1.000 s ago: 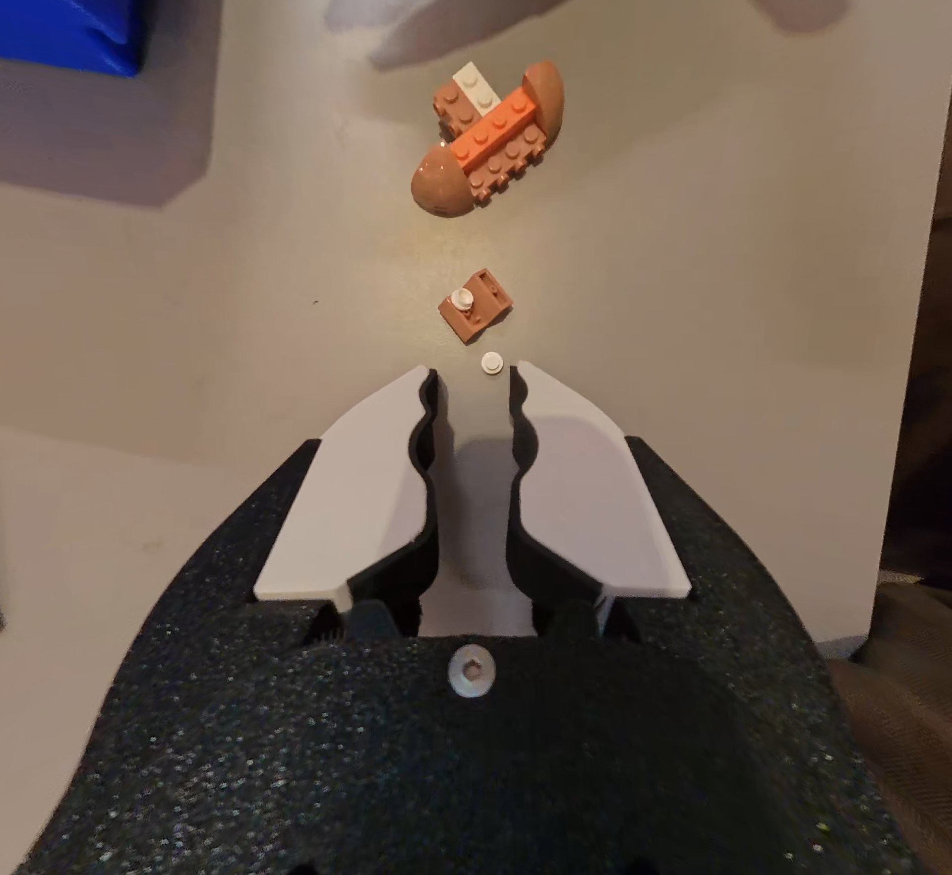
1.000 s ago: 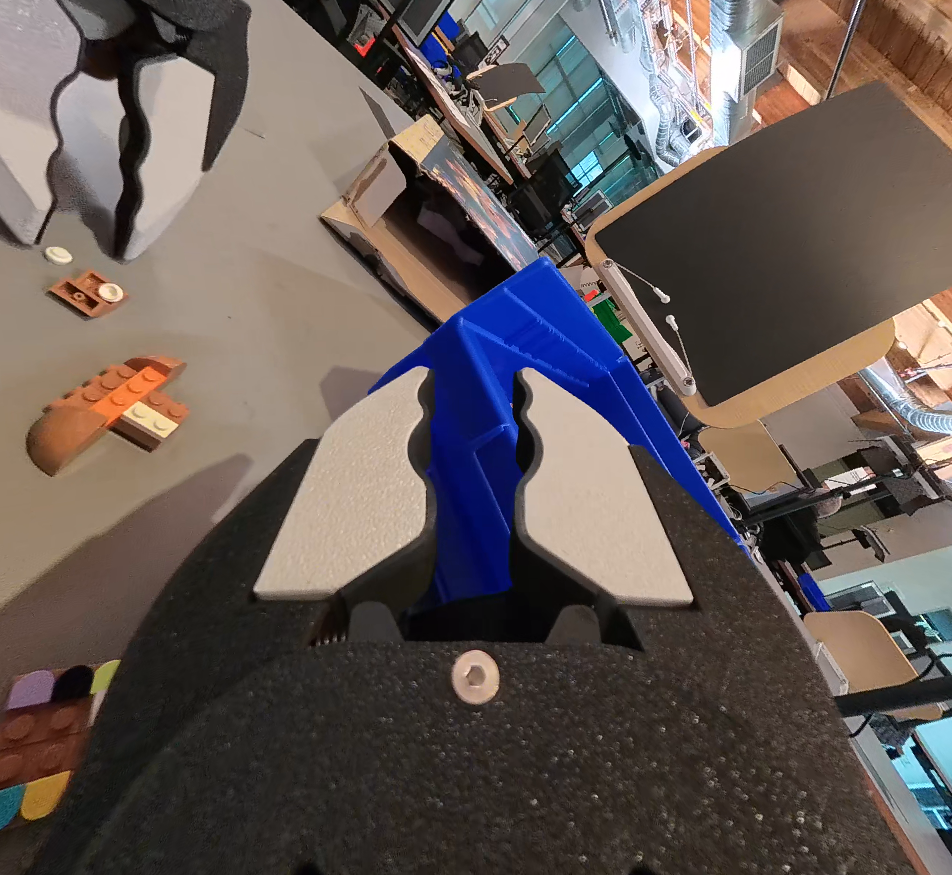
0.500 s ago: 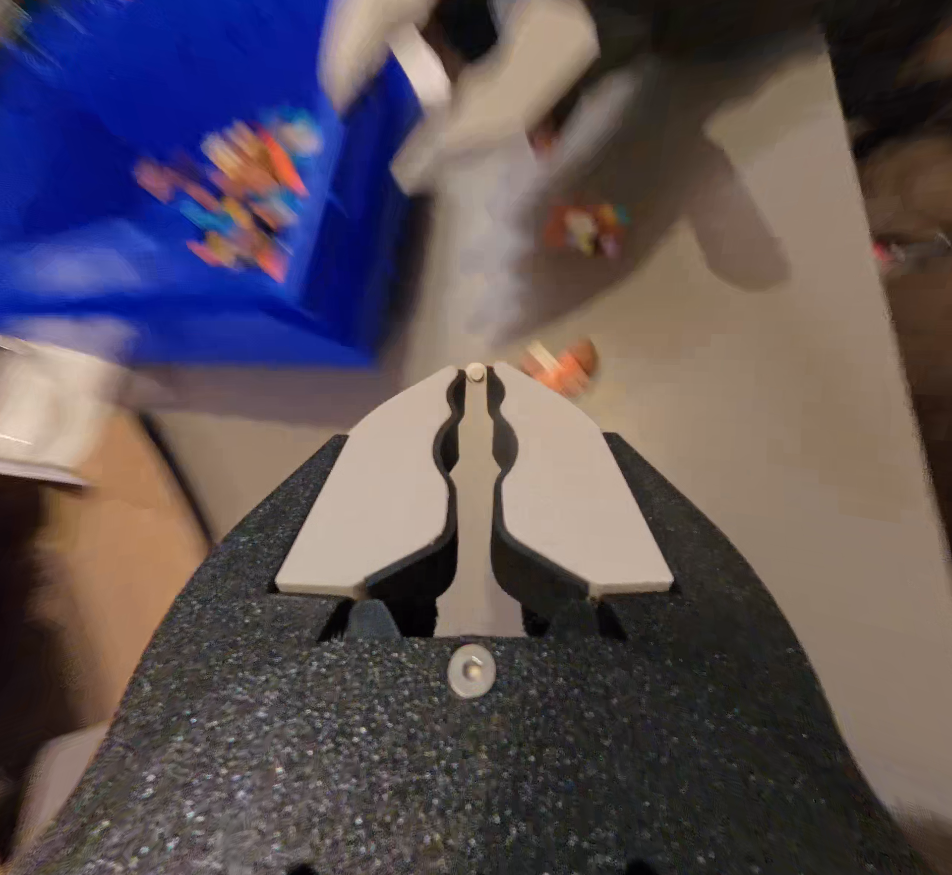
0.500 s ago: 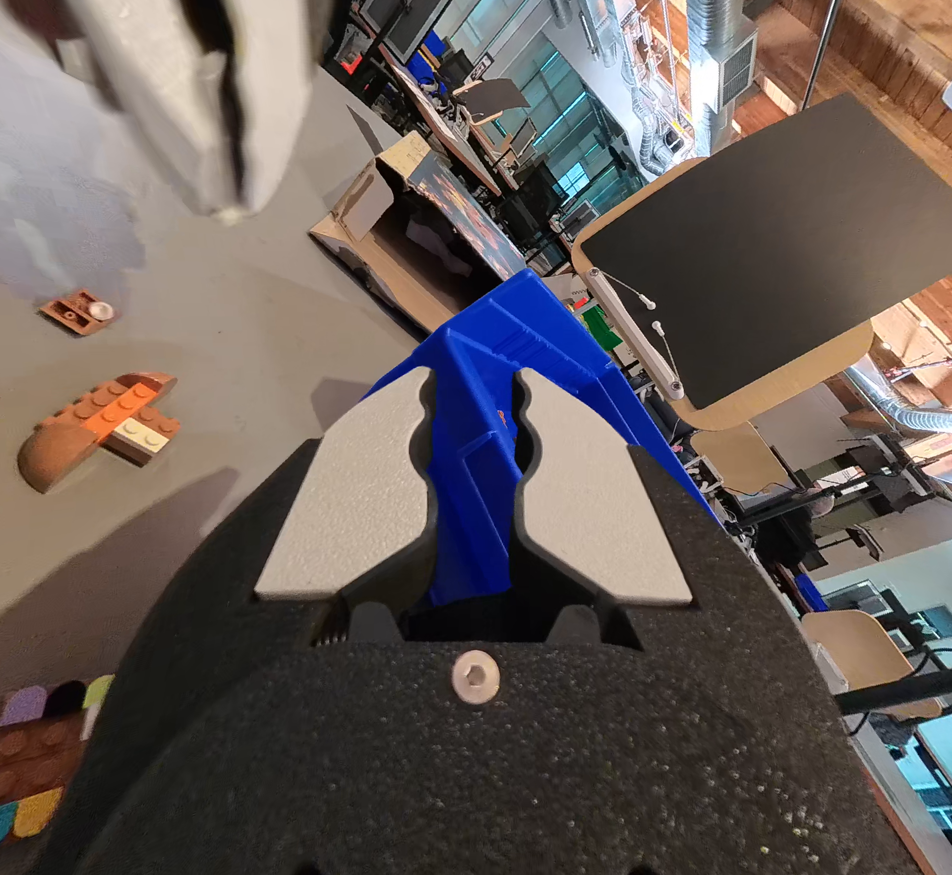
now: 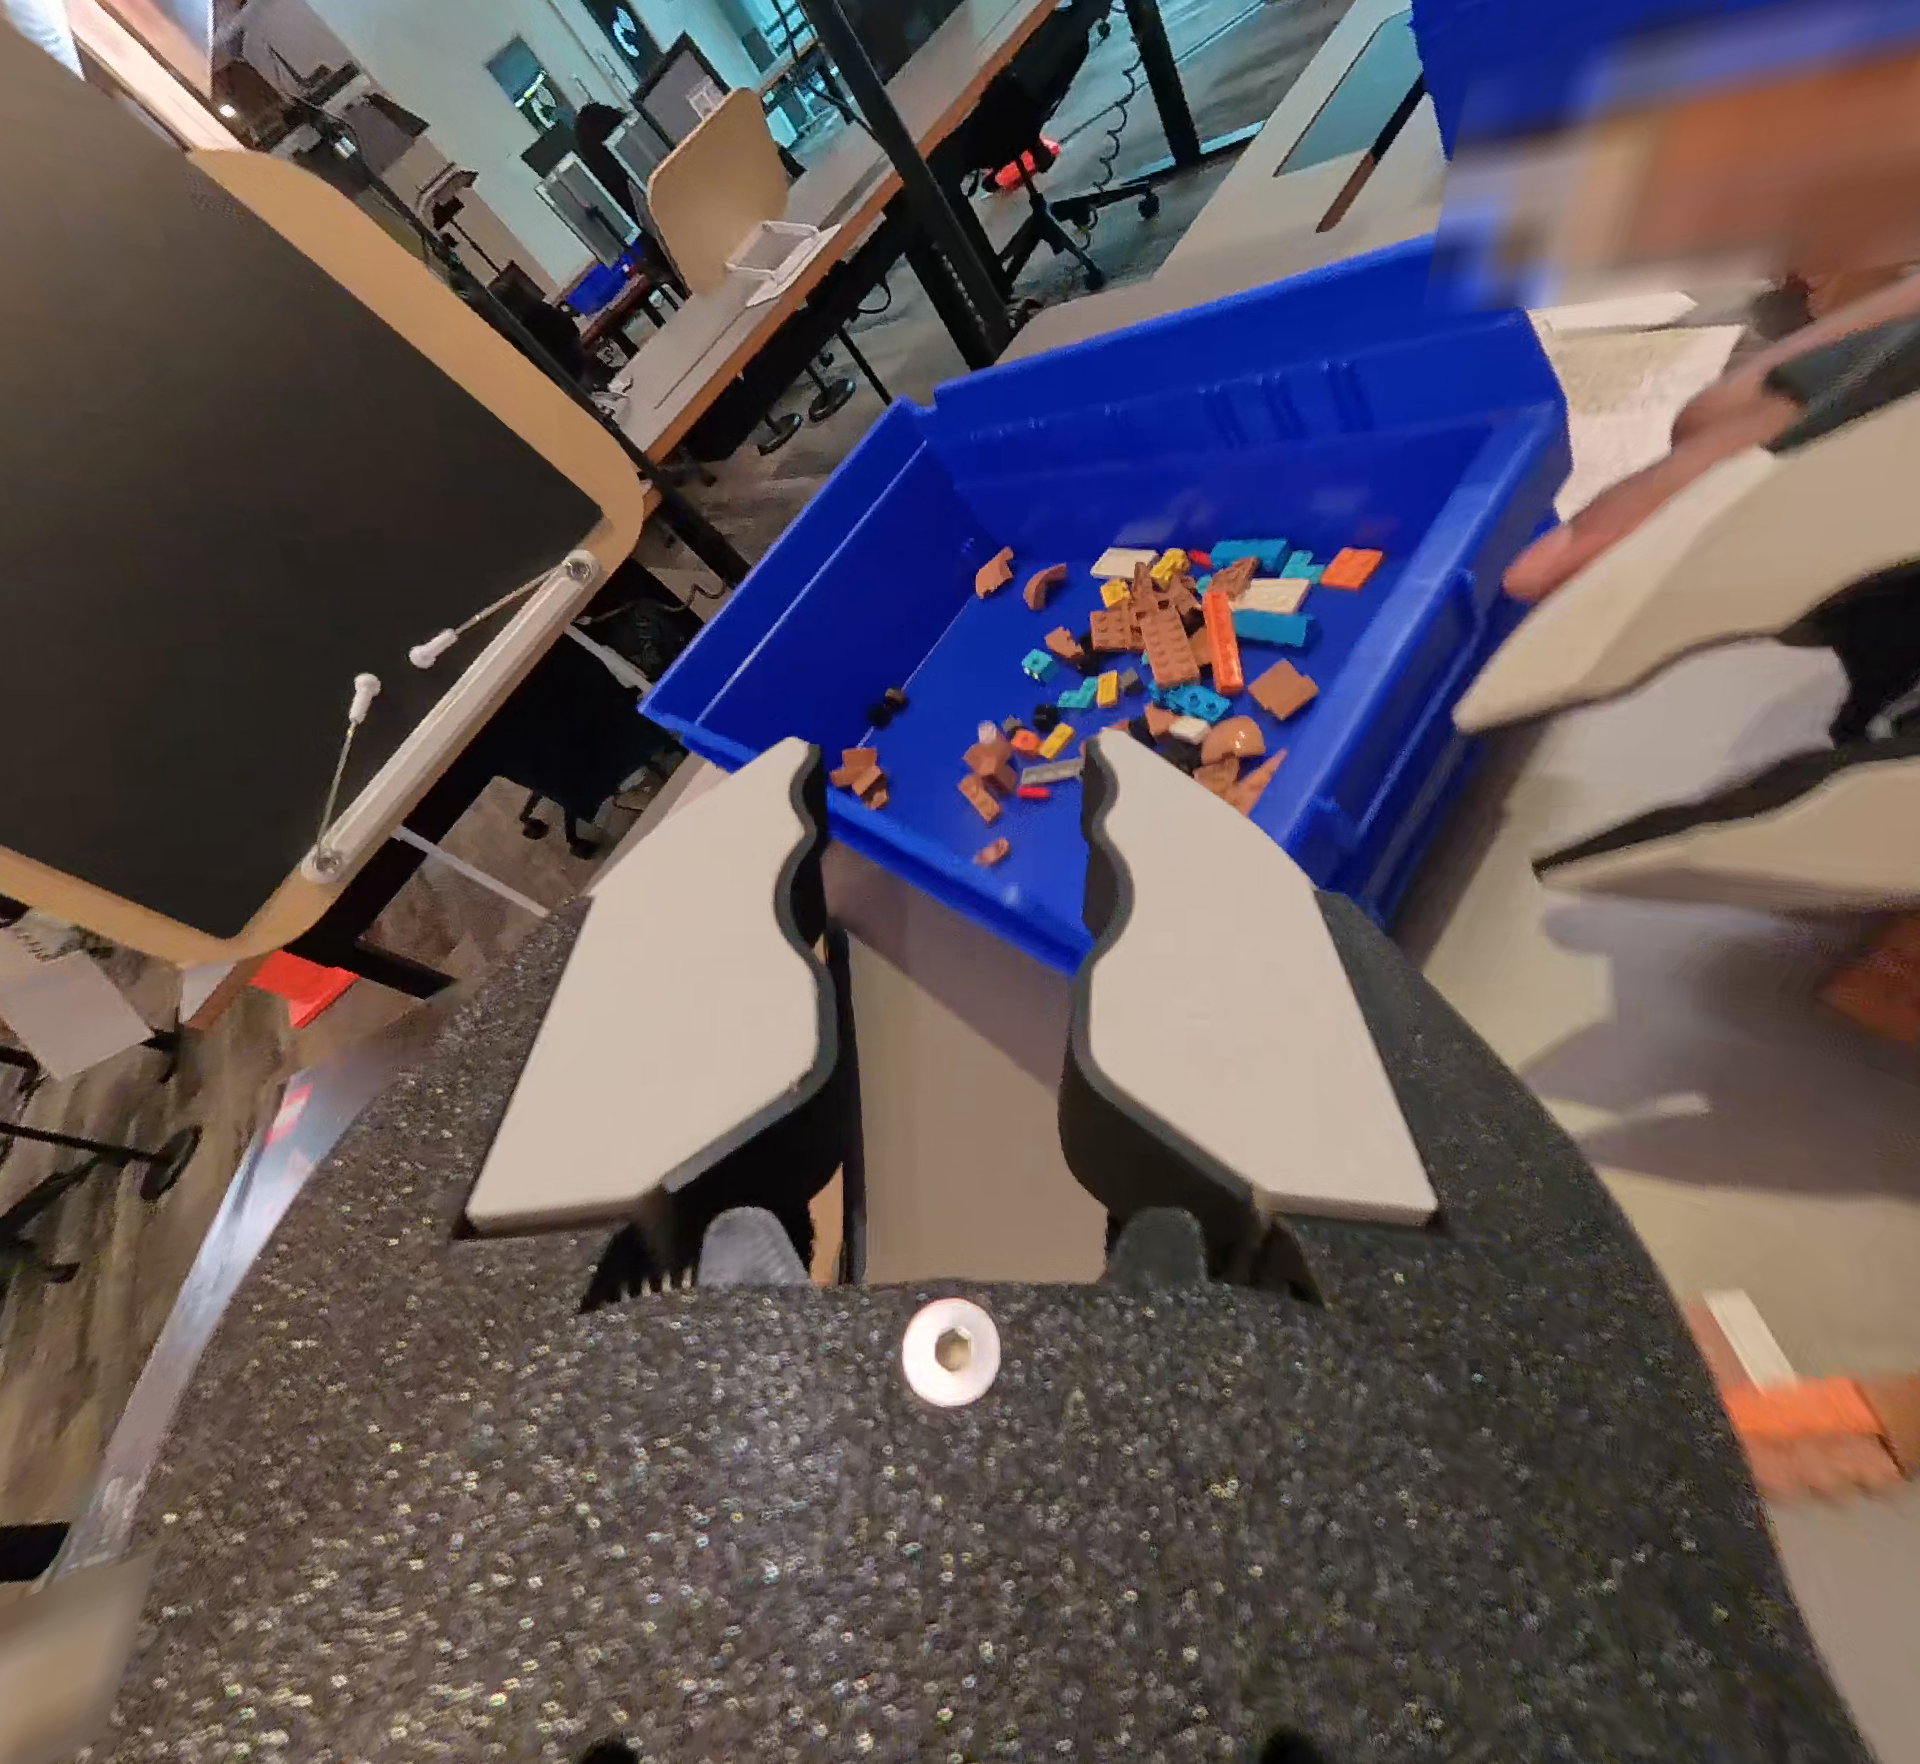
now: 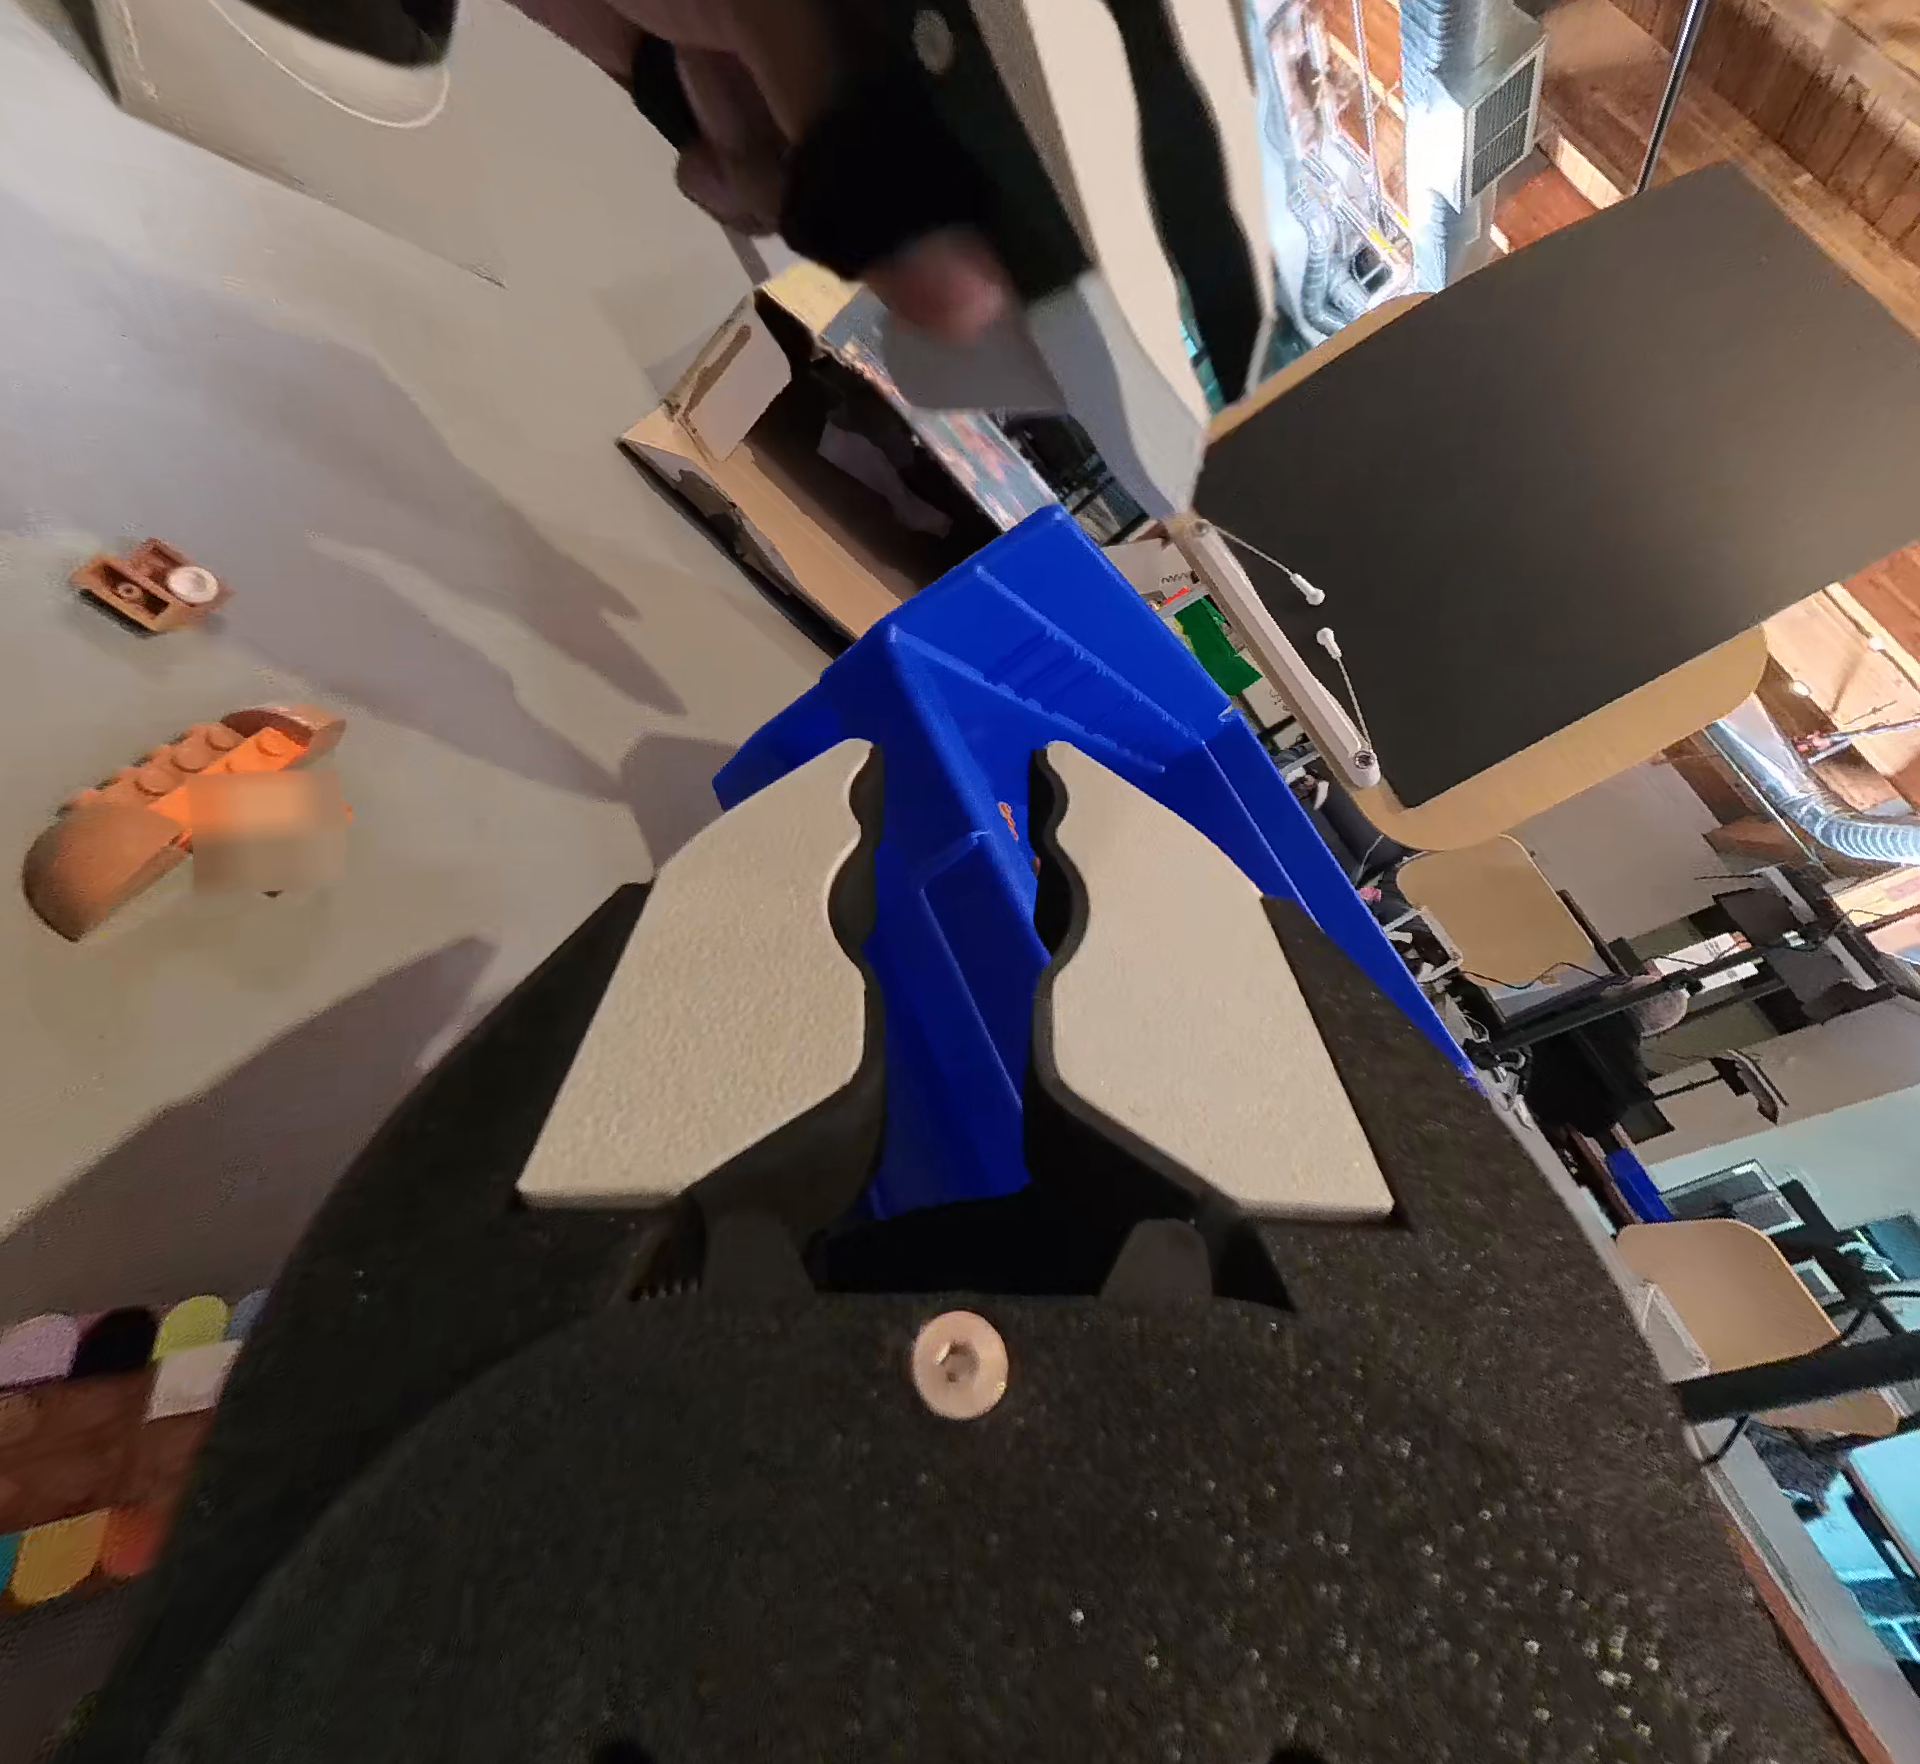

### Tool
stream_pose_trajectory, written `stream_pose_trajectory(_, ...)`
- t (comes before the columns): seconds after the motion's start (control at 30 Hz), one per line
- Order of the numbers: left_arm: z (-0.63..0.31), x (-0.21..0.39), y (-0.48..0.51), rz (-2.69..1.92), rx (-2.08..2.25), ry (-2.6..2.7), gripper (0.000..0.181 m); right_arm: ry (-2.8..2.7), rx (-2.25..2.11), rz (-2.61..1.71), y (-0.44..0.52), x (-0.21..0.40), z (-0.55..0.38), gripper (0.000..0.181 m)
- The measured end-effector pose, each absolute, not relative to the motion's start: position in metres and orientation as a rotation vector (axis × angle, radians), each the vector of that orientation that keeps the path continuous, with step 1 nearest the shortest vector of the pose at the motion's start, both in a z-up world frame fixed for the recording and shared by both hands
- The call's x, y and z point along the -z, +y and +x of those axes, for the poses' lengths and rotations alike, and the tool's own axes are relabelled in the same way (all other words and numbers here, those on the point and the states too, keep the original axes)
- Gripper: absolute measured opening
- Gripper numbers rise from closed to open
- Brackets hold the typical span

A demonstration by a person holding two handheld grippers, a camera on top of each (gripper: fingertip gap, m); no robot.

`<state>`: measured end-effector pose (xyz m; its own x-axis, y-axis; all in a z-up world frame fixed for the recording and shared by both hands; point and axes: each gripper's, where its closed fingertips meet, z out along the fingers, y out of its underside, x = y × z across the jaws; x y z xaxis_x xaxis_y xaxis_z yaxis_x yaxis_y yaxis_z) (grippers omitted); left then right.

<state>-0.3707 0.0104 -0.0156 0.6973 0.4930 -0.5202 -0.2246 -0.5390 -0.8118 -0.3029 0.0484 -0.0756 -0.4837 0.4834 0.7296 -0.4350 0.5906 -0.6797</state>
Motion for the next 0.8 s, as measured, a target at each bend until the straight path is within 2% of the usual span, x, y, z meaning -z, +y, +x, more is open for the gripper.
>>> stream_pose_trajectory(0.1, -0.34, 0.035, -0.004, -2.008, -0.689, -0.125, 0.046, -1.765, -1.086, -0.032, 0.047, 0.075, -0.302, 0.026)
stream_pose_trajectory(0.23, -0.283, 0.106, -0.033, -2.251, -0.292, 0.138, 0.046, -1.769, -1.081, -0.017, 0.042, 0.078, -0.3, 0.026)
stream_pose_trajectory(0.4, -0.246, 0.18, -0.072, -2.516, 0.074, 0.275, 0.032, -1.797, -1.064, 0.018, 0.035, 0.086, -0.299, 0.026)
stream_pose_trajectory(0.8, -0.245, 0.202, -0.067, -2.5, 0.116, 0.382, 0.022, -1.827, -1.074, 0.078, 0.025, 0.092, -0.289, 0.026)
